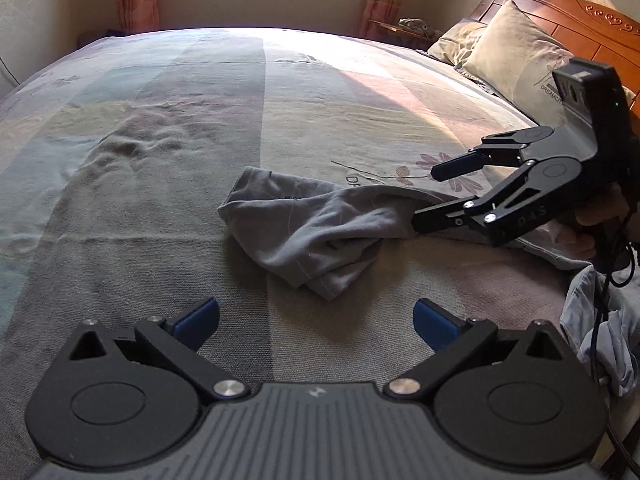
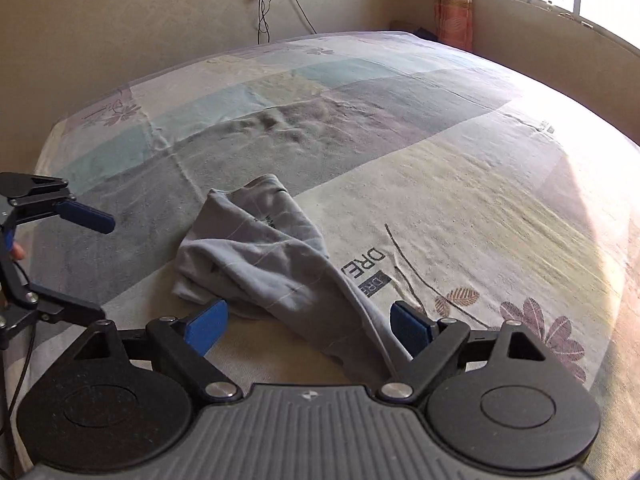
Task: Fold clothes
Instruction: 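Grasp the cuff of the other sweatpants leg with the left gripper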
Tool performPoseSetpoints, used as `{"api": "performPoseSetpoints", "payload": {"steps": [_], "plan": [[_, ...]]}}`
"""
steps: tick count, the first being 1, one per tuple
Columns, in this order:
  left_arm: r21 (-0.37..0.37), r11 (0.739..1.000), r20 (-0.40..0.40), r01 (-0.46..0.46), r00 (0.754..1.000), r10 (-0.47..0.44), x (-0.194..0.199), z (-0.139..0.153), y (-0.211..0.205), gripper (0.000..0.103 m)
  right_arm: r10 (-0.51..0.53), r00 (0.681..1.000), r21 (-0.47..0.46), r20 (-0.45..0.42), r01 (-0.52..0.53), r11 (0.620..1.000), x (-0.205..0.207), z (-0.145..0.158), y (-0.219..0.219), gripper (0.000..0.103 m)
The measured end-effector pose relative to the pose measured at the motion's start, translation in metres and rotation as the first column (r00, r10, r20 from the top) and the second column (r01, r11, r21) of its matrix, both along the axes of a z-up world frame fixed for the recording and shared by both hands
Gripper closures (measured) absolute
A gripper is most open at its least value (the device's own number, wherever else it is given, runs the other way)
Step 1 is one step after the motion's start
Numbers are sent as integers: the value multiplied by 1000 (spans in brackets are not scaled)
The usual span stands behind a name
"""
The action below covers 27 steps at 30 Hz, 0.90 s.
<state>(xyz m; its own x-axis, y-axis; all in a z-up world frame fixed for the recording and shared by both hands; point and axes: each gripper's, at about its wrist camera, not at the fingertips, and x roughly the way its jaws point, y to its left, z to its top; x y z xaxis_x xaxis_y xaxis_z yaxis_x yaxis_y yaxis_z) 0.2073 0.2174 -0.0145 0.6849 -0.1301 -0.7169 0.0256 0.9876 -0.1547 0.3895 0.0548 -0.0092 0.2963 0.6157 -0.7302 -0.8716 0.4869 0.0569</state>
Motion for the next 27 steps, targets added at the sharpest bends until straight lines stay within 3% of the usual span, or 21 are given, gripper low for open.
{"api": "performPoseSetpoints", "payload": {"steps": [3,6,9,13,15,21,27], "plan": [[-13,1000,-11,-15,1000,15,-3,-3,7,1,13,993,-12,-121,-14,1000,18,-17,13,12],[0,1000,-20,-10,1000,10,-4,-4,3,1,68,977,33,-200,-62,998,2,-17,4,13],[-7,1000,-24,3,1000,-4,-6,-5,-3,1,164,952,69,-258,-151,986,-38,-9,-14,12],[-44,999,-33,27,999,-28,-6,-4,-13,1,232,923,-11,-308,-247,969,-93,-19,-30,13],[-73,996,-30,47,998,-49,-7,-2,-16,1,242,923,-55,-301,-270,961,-116,-24,-38,13],[-176,983,-59,55,996,-67,9,0,-17,1,145,954,17,-261,-145,989,-146,-12,-72,13],[-244,969,-156,-20,988,-19,64,-10,7,1,-3,971,151,-239,40,988,-148,4,-103,12]]}}
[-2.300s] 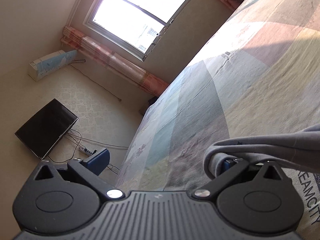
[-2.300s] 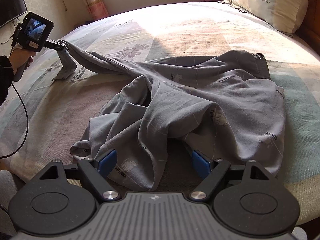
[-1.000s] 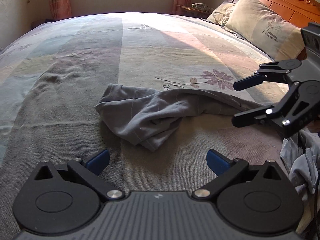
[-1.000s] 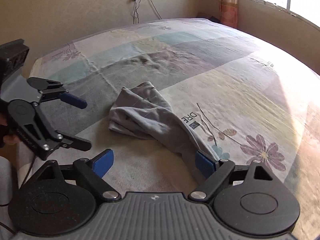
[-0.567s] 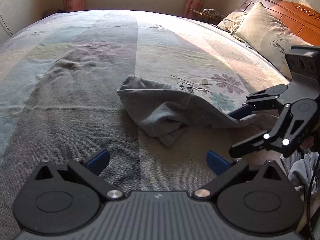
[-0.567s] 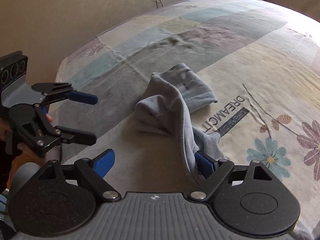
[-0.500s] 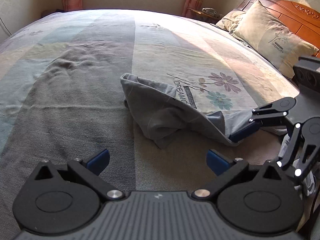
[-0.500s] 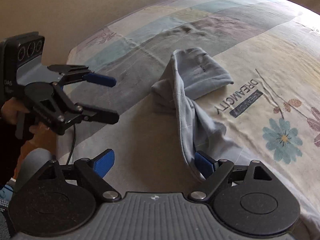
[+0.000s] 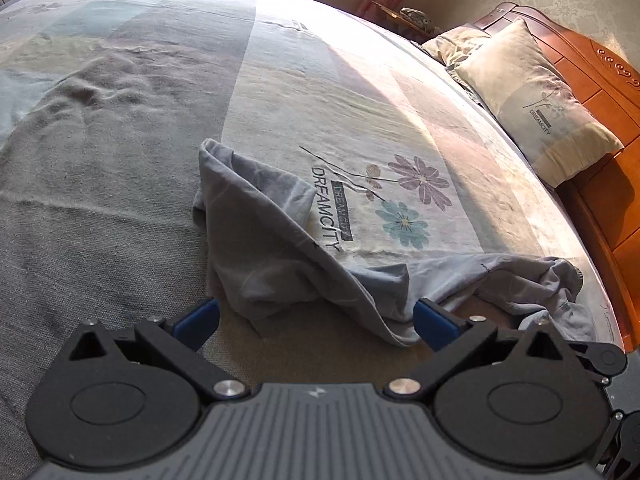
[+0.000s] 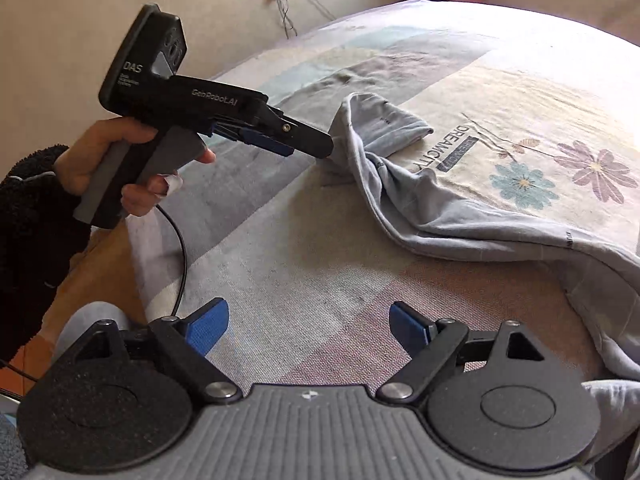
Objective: Fold clothes
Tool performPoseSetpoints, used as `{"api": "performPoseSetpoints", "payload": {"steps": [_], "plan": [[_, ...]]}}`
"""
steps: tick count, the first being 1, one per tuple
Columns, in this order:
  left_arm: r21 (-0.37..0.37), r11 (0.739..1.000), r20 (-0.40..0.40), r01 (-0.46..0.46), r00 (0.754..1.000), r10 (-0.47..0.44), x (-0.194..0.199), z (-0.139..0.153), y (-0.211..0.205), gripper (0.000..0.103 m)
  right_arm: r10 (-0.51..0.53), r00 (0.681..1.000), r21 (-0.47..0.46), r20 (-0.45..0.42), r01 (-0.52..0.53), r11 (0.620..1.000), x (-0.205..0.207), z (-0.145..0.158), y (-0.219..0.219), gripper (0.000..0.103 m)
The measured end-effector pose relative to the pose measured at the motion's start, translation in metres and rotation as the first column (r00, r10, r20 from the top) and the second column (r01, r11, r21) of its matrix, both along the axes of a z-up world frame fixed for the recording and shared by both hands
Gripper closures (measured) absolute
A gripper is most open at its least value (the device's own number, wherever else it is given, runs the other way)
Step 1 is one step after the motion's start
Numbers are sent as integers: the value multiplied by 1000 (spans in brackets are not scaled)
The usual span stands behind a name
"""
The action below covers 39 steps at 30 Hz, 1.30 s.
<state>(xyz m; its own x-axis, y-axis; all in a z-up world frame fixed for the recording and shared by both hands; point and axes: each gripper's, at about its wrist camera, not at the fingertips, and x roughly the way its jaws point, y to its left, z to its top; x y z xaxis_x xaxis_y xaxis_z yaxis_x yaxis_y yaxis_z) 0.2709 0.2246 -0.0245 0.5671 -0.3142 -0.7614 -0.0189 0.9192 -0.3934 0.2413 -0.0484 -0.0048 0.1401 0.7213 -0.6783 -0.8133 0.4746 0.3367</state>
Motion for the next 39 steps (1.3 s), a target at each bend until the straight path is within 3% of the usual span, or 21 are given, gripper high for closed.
{"api": "performPoseSetpoints", "payload": {"steps": [6,9,12,14,16,19,22,24,28,29,32,36,39], "plan": [[-73,997,-126,-35,992,26,55,-29,22,1,-109,994,75,33,106,992,-3,13,-28,12],[-121,993,-110,-12,994,-2,71,-29,21,1,-154,987,97,35,150,984,-6,13,-41,12],[-277,961,-96,14,994,-43,86,-34,19,1,-186,982,110,14,183,977,-6,8,-51,11],[-287,957,-92,36,994,-65,95,-39,11,1,-200,980,111,1,199,974,-5,4,-55,11],[-316,947,-43,62,996,-80,100,-39,6,1,-220,975,108,-10,220,970,-5,0,-57,11],[-461,878,91,128,991,-96,104,-33,4,1,-243,970,127,-29,245,961,-3,-2,-62,11],[-512,835,233,200,968,-90,108,-13,2,1,-262,964,139,-38,265,954,-4,-3,-66,11],[-507,833,234,223,965,-116,120,-5,-3,1,-269,962,133,-33,271,953,-5,-4,-67,11],[-325,919,116,224,974,-196,139,-2,-21,1,-284,959,127,-23,284,950,-7,-6,-72,11],[-302,925,80,231,973,-217,140,-5,-22,1,-287,957,129,-24,288,949,-8,-6,-74,11],[-323,901,33,290,955,-295,137,-16,-23,1,-304,952,136,-32,305,942,-9,-8,-82,11],[-334,885,48,325,943,-328,140,-22,-26,1,-322,945,129,-54,327,936,-7,-16,-87,11],[-287,908,-24,306,945,-326,159,-38,-33,1,-340,937,126,-75,347,929,-8,-21,-88,11]]}}
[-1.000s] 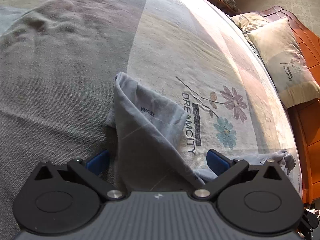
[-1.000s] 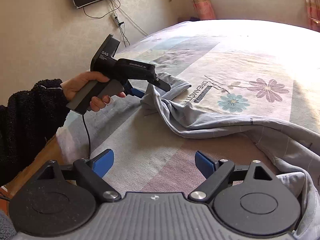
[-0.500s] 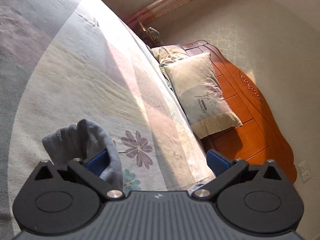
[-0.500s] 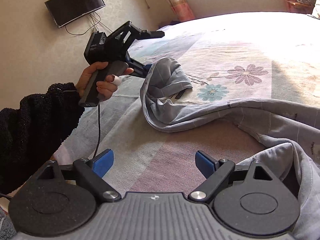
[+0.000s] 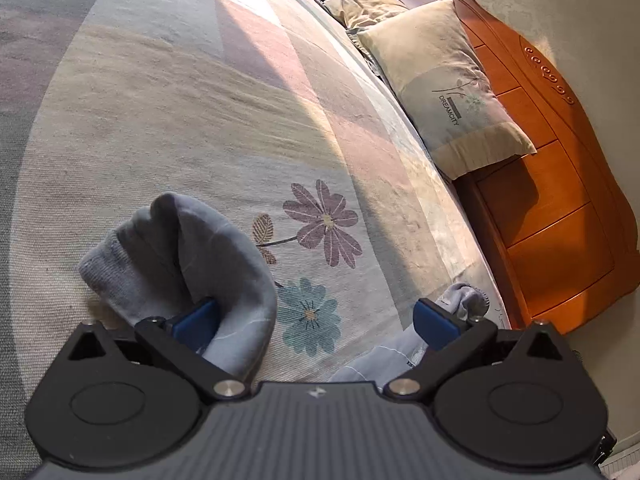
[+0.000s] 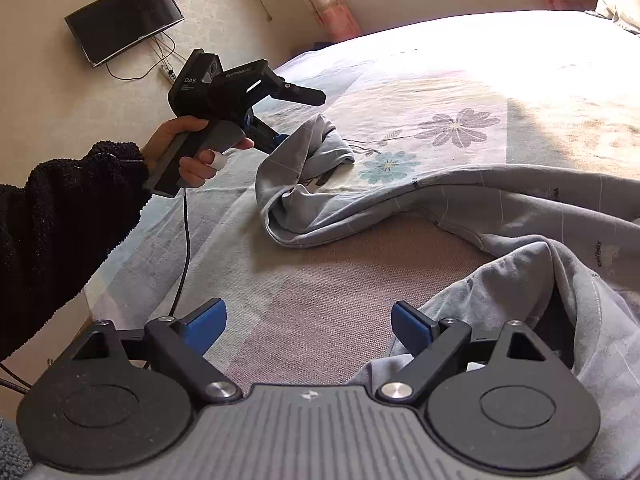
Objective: Fold clothes
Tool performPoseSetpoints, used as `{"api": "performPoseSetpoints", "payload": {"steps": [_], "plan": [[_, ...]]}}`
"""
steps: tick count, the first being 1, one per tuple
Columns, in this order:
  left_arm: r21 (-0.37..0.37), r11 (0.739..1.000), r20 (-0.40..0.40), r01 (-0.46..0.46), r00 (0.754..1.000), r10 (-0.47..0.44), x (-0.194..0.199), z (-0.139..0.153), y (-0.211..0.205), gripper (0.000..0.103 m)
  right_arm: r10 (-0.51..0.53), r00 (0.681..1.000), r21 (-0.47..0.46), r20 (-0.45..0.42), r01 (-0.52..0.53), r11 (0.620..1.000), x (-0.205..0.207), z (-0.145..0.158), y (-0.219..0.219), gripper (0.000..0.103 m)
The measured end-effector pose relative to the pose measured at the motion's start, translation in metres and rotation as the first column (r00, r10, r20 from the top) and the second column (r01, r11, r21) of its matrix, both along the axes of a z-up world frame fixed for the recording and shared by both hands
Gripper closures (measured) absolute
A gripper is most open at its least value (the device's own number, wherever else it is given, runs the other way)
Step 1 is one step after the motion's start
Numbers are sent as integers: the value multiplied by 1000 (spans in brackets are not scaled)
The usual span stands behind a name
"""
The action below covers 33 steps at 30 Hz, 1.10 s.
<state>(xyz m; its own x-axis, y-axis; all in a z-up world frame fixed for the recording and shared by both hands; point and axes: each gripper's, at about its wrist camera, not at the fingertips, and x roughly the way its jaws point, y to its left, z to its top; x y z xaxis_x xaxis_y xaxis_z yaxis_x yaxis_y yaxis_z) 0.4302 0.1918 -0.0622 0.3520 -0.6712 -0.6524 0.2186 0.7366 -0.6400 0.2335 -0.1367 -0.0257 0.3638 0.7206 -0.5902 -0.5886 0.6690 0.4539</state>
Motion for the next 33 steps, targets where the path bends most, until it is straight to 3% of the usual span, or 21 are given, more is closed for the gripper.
{"api": "performPoseSetpoints", "payload": {"steps": [8,10,12,13,14,15,16,17,22,23,27,30,33], "plan": [[-27,998,-6,-49,999,49,3,-9,5,1,10,1000,-39,13,-9,999,-9,-5,4,11],[-35,997,-10,-67,998,67,2,-11,11,7,10,1000,-41,11,-10,999,-10,-7,4,11],[-38,995,-21,-95,995,94,1,-13,18,18,10,1000,-41,6,-9,999,-12,-9,4,11],[-20,993,-32,-112,993,111,1,-13,21,29,9,1000,-41,4,-9,999,-12,-10,3,11],[0,992,-44,-130,991,130,1,-13,24,48,9,1000,-41,3,-8,999,-12,-11,3,11],[38,988,-50,-147,988,148,1,-14,27,59,8,1000,-42,2,-8,999,-12,-12,3,11],[80,983,-54,-163,984,167,0,-15,29,82,7,1000,-42,1,-7,999,-12,-13,3,11],[96,981,-52,-170,983,175,-1,-16,30,93,6,1000,-43,0,-6,999,-12,-13,3,11],[152,970,-6,-187,982,190,-6,-10,23,94,-5,1000,-41,-5,5,999,-11,-15,3,11],[146,971,10,-188,982,189,-6,-6,21,98,-3,1000,-44,-2,3,999,-12,-14,3,11],[107,971,112,-215,973,203,-1,27,16,98,1,1000,-55,7,-1,998,-14,-12,4,11],[81,965,191,-250,954,231,6,54,17,99,-4,1000,-55,10,5,998,-16,-10,3,11],[39,937,255,-347,910,326,14,79,32,99,-6,1000,-57,18,7,998,-17,-8,2,11]]}}
